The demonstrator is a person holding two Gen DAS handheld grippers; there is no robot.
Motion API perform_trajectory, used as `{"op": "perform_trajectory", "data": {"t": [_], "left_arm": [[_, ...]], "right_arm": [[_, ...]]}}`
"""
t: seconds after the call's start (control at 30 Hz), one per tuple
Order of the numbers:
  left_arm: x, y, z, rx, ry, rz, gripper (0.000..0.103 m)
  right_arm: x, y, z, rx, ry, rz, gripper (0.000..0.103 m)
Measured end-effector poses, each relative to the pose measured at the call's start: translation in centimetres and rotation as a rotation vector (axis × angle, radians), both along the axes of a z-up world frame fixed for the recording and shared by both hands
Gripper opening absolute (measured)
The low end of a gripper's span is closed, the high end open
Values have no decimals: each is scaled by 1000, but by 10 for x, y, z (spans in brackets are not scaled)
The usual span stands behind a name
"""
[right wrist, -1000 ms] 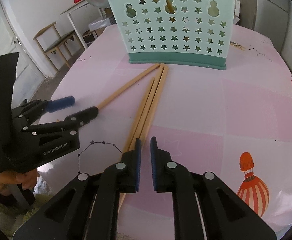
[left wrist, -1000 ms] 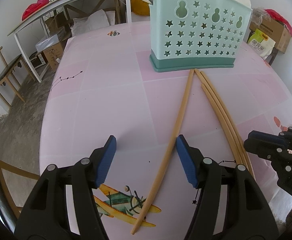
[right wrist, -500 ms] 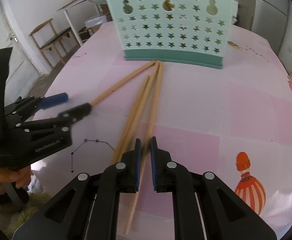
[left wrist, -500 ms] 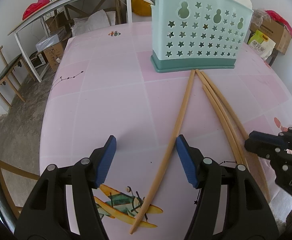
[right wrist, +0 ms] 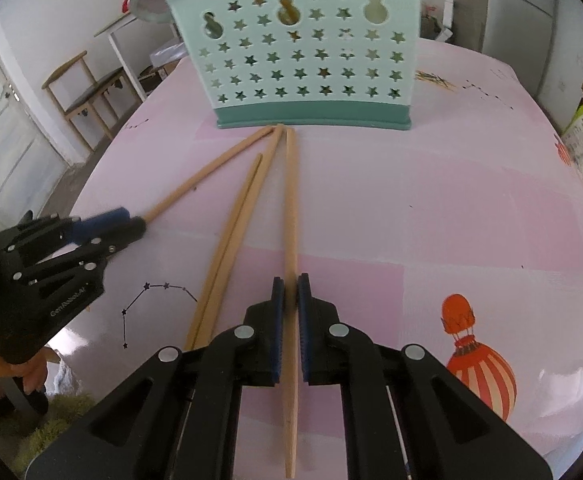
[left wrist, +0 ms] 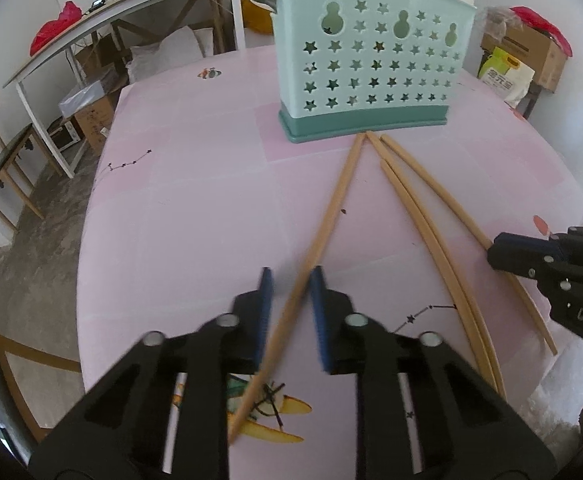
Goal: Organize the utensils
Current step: 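Close the right gripper on one chopstick while the left gripper closes on another, then lift the held wooden chopsticks with both grippers toward the green holder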
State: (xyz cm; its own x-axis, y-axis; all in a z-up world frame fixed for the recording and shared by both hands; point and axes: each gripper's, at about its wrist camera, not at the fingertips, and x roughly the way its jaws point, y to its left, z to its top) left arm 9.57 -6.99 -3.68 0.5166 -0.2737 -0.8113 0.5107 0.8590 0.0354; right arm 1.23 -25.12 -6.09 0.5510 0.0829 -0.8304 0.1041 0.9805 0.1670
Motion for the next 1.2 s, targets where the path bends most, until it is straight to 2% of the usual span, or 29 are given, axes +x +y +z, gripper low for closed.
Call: {"op": "perform_trajectory", "data": {"t": [0.07, 0.13, 0.37, 0.43, 0.47, 0.5, 0.53, 0.63, 0.77, 0.87, 0.93, 1.0, 1.13, 1.2], "left_arm": [[-1, 1, 1, -9, 20, 0, 10], [-1, 8, 2, -50, 60, 14, 8], [1, 41, -1, -288, 344, 69, 5], [-2, 48, -2, -336, 395, 66, 10], [-4, 49, 0, -336, 386, 62, 15], [-5, 49, 1, -333, 370, 57, 26], [-5, 48, 3, -326, 349, 51, 28], [-2, 40, 8, -295, 298, 28, 28], [6, 17, 8, -176, 183, -16, 28], [12, 6, 5, -99, 121, -21, 21], [13, 3, 5, -66, 91, -20, 6], [12, 7, 5, -71, 106, -10, 5], [2, 29, 9, -135, 217, 27, 5], [-3, 33, 9, -131, 226, 35, 5]], "right_arm": [[-2, -4, 0, 12, 3, -7, 7], [-4, -8, 0, 29, 9, -12, 7], [-13, -21, 0, 72, 51, -20, 7], [-16, -24, -1, 106, 67, -19, 7], [-16, -24, -1, 119, 73, -15, 7], [-16, -25, -1, 126, 73, -12, 8], [-15, -26, -1, 123, 70, -15, 8], [-7, -24, 1, 112, 59, -12, 9], [11, -18, 0, 71, 39, -9, 9], [20, -12, 1, 26, 19, 0, 9], [21, -10, 2, 5, 17, -1, 7], [17, -10, 3, 2, 25, -4, 7], [1, -12, 6, 14, 65, -7, 7], [-2, -13, 4, 25, 91, 11, 7]]}}
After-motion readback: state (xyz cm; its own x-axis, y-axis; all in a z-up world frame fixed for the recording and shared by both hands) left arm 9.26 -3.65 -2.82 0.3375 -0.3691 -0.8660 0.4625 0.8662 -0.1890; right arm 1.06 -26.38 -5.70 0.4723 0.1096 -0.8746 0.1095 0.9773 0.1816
